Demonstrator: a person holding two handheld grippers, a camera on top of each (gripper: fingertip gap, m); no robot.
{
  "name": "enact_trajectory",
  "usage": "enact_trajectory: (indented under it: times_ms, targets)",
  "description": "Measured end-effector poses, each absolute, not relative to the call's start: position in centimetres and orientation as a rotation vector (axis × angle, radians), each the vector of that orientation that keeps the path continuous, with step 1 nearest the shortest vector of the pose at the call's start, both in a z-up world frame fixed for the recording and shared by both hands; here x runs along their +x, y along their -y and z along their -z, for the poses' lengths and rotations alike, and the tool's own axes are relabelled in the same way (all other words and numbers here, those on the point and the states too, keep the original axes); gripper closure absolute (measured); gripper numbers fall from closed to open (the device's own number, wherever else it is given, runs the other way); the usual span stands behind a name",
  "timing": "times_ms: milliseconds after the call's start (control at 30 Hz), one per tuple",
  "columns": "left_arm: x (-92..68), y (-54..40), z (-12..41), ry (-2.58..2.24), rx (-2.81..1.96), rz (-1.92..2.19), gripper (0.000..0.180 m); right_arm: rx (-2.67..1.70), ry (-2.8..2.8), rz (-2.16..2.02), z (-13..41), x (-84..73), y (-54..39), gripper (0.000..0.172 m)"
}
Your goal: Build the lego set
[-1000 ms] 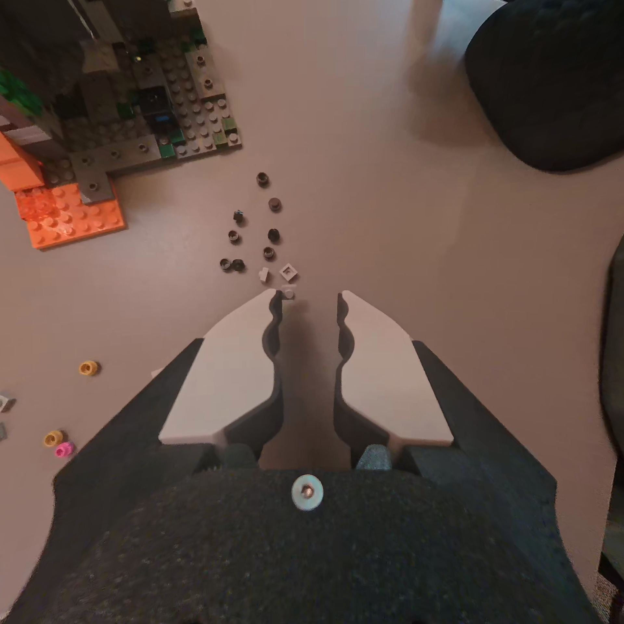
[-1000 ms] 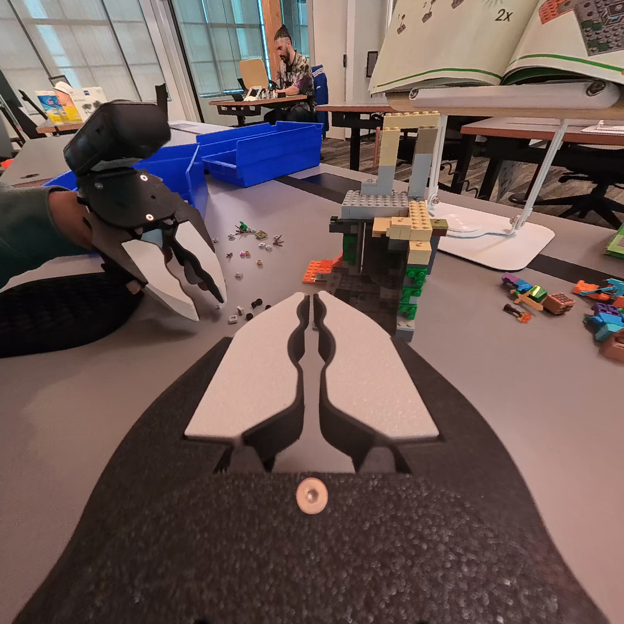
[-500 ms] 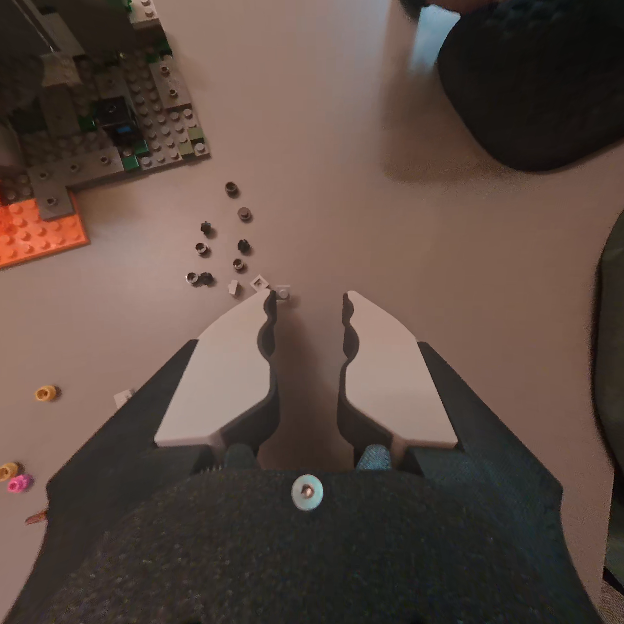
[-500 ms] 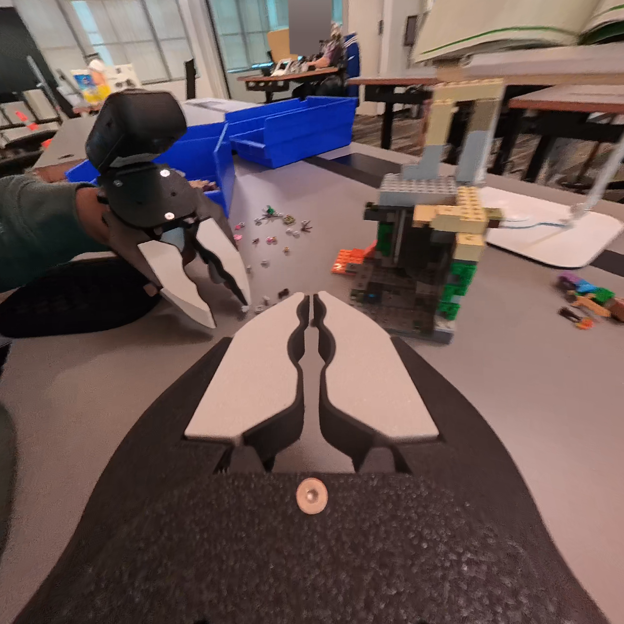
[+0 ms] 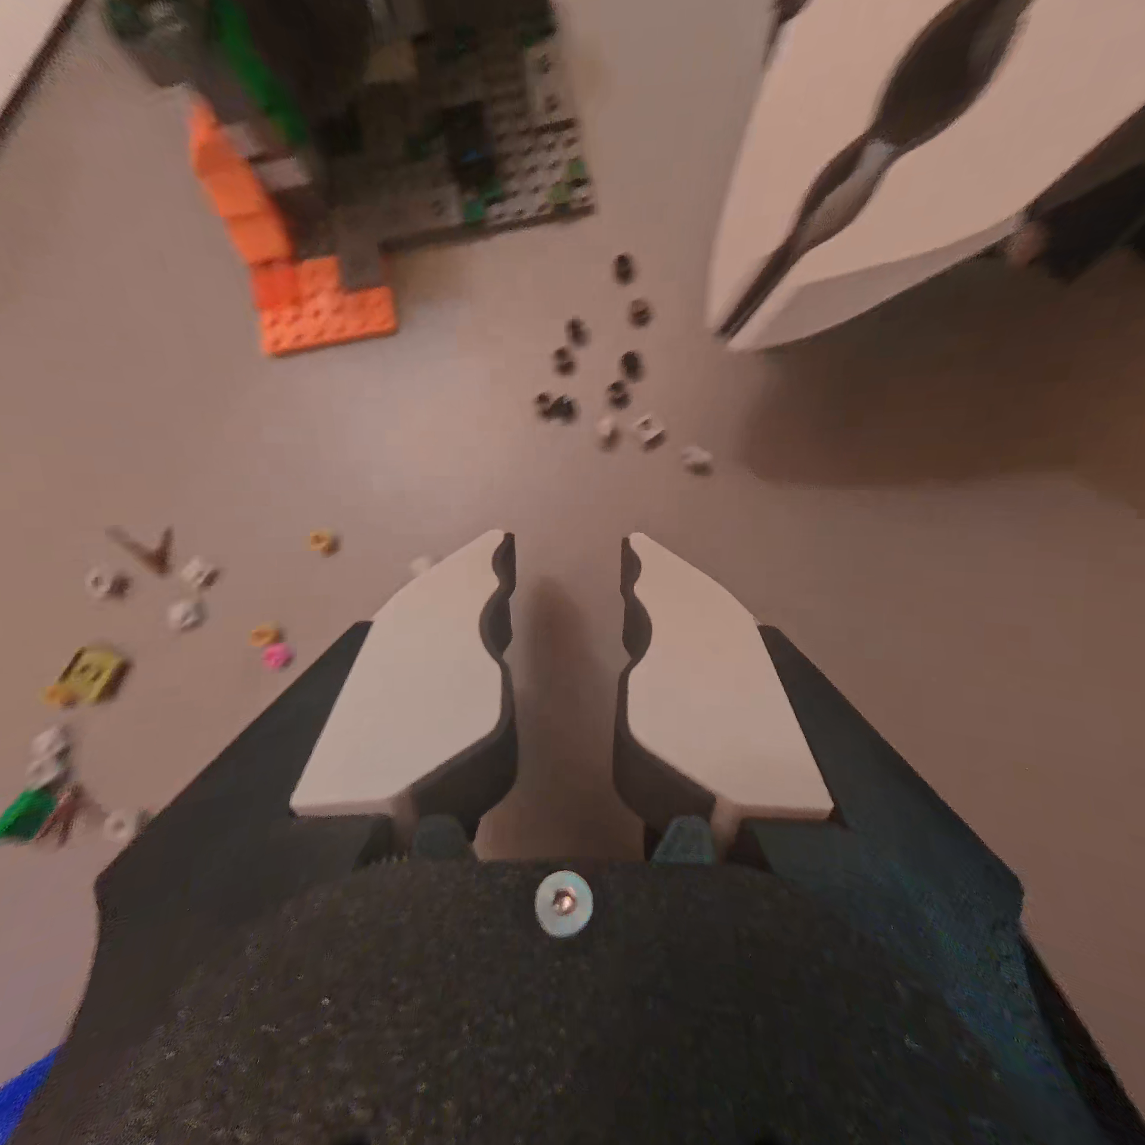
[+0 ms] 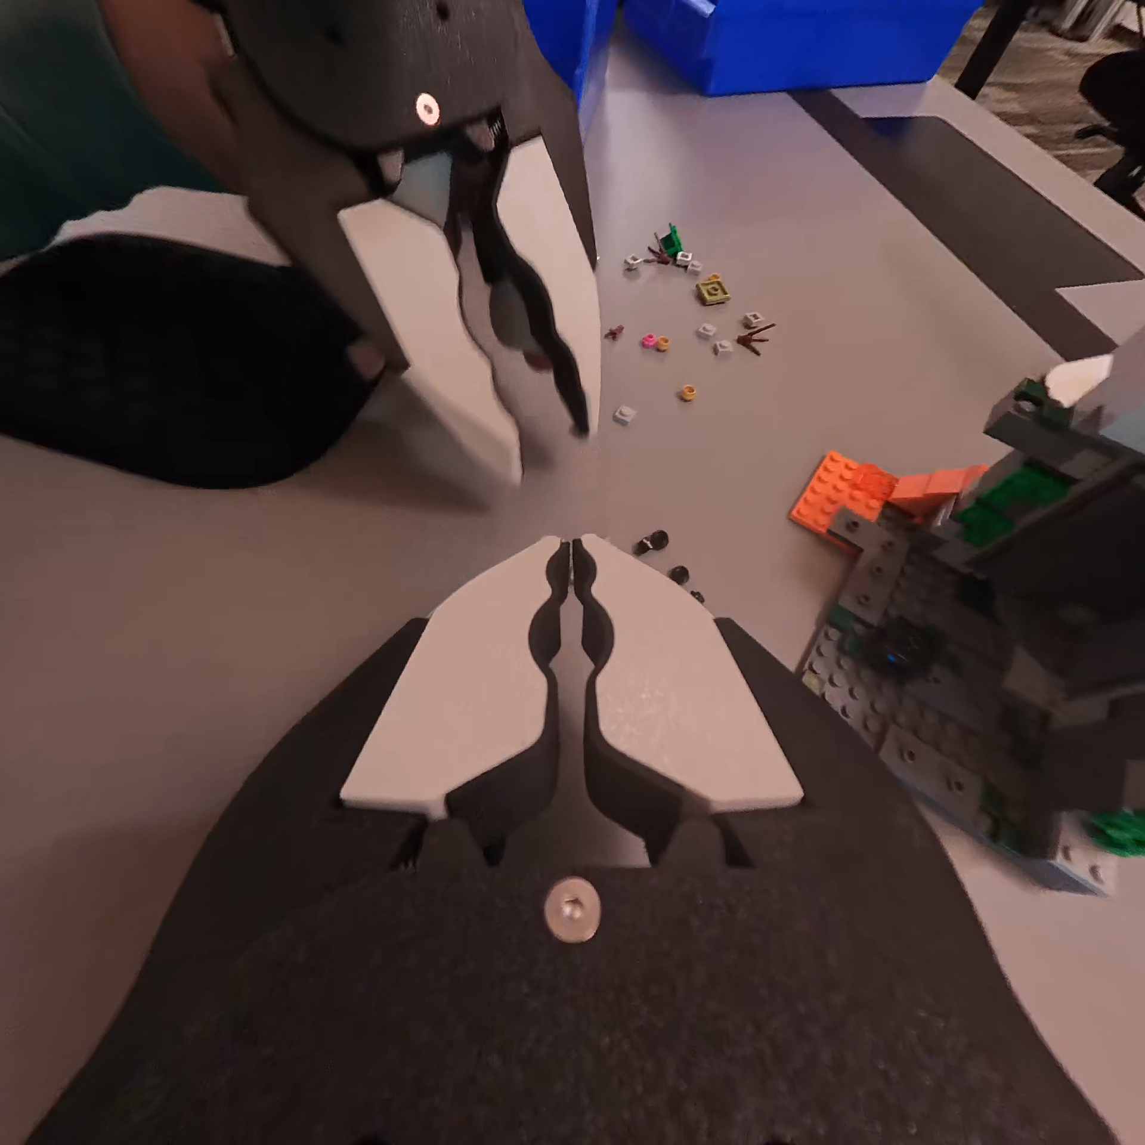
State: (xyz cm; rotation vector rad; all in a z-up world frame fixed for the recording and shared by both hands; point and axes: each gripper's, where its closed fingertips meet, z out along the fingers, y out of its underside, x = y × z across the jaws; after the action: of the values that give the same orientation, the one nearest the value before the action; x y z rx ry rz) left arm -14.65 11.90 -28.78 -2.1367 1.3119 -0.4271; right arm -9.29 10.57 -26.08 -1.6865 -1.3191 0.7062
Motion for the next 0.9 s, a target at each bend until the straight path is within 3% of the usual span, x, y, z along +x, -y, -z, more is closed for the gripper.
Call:
enact_trajectory:
  times_ms: [300, 633, 900]
  targets:
    - [-17.1, -14.8, 30.4, -1.249, -2.264, 0.358, 0.146, -1.694, 1.224, -0.710, 25.2, -7.9, -11.3, 0.171]
    - [-16.8, -13.2, 30.8, -1.275, -2.304, 0.370, 0.173, -1.690, 1.153, -0.739, 24.4, -6.6, -11.7, 0.171]
    - [-12.3, -11.5, 29.8, -1.368, -2.166, 0.503, 0.172, -1.677, 1.141, -0.742, 24.0, -6.3, -11.7, 0.171]
